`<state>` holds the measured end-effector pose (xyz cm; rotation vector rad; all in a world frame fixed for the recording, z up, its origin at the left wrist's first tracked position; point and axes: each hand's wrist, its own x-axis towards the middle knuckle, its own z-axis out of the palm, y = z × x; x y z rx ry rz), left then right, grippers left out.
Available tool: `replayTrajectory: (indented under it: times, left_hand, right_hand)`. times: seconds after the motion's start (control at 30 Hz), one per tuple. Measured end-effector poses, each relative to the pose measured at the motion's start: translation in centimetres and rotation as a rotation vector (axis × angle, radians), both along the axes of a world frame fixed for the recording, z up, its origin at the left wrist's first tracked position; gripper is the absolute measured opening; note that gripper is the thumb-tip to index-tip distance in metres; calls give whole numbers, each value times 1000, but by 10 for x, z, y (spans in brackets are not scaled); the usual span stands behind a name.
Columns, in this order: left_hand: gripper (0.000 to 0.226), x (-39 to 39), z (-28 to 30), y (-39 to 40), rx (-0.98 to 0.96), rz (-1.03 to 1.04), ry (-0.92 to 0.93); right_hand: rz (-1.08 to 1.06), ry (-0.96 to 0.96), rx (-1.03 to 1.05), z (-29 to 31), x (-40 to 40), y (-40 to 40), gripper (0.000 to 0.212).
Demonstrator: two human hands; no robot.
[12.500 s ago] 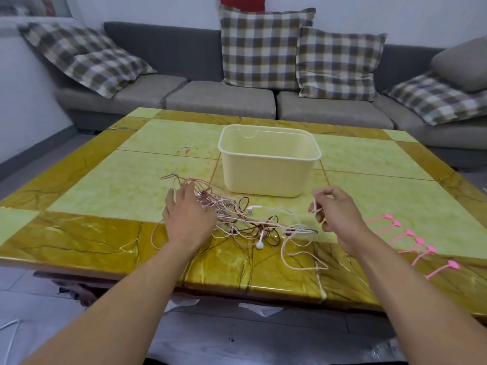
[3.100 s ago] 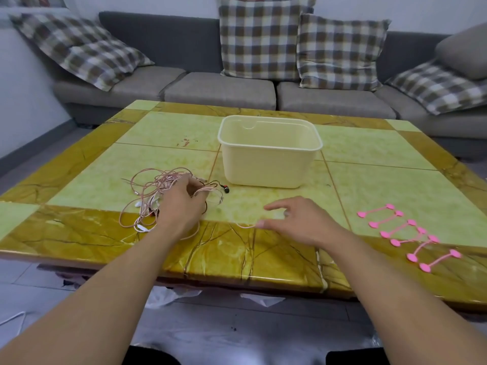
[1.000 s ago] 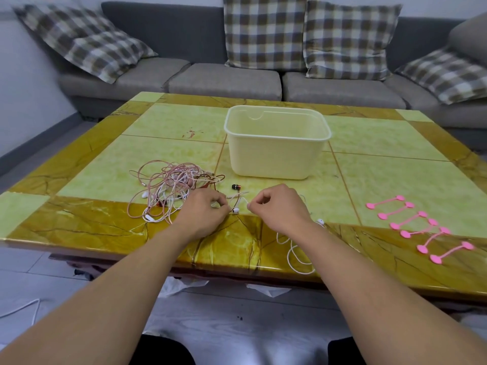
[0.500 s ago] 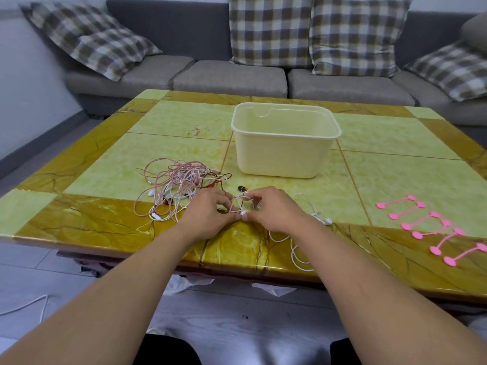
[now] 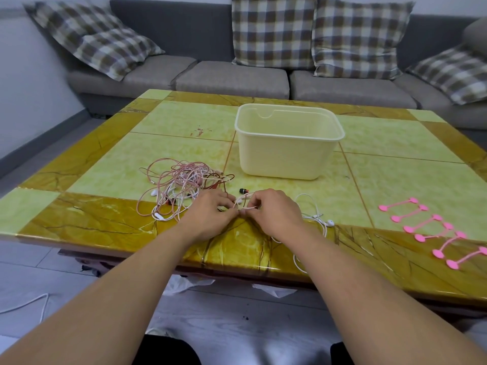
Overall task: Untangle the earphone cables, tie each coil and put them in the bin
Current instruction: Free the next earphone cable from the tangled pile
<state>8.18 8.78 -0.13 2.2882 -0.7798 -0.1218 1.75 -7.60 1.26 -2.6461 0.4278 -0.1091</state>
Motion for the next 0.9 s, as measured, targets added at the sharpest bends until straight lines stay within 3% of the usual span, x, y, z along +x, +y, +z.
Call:
replayTrajectory:
  times: [0.3, 0.37, 0.5, 0.6, 0.7, 0.77, 0.9]
  left_hand:
    - [16, 9, -3, 5, 45, 170, 15]
    - [16, 15, -4, 9, 53, 243, 26]
    - [20, 20, 1, 14, 94, 390, -34]
    - [20, 22, -1, 16, 48, 440, -69]
    - [15, 20, -3, 13, 3, 425, -70]
    - [22, 20, -4, 9, 68, 405, -66]
    - [64, 15, -5, -2, 259, 325, -38]
  right_hand:
    - [-25, 156, 180, 17, -6, -33, 32]
    - [-49, 87, 240, 26, -13, -45, 31]
    - [11, -237, 449, 42, -28, -55, 27]
    - [125, -295, 460, 46, -36, -49, 22]
    - [103, -279, 413, 39, -39, -50, 16]
    - [77, -255, 390, 32, -39, -48, 15]
    - [64, -195, 325, 22, -33, -33, 16]
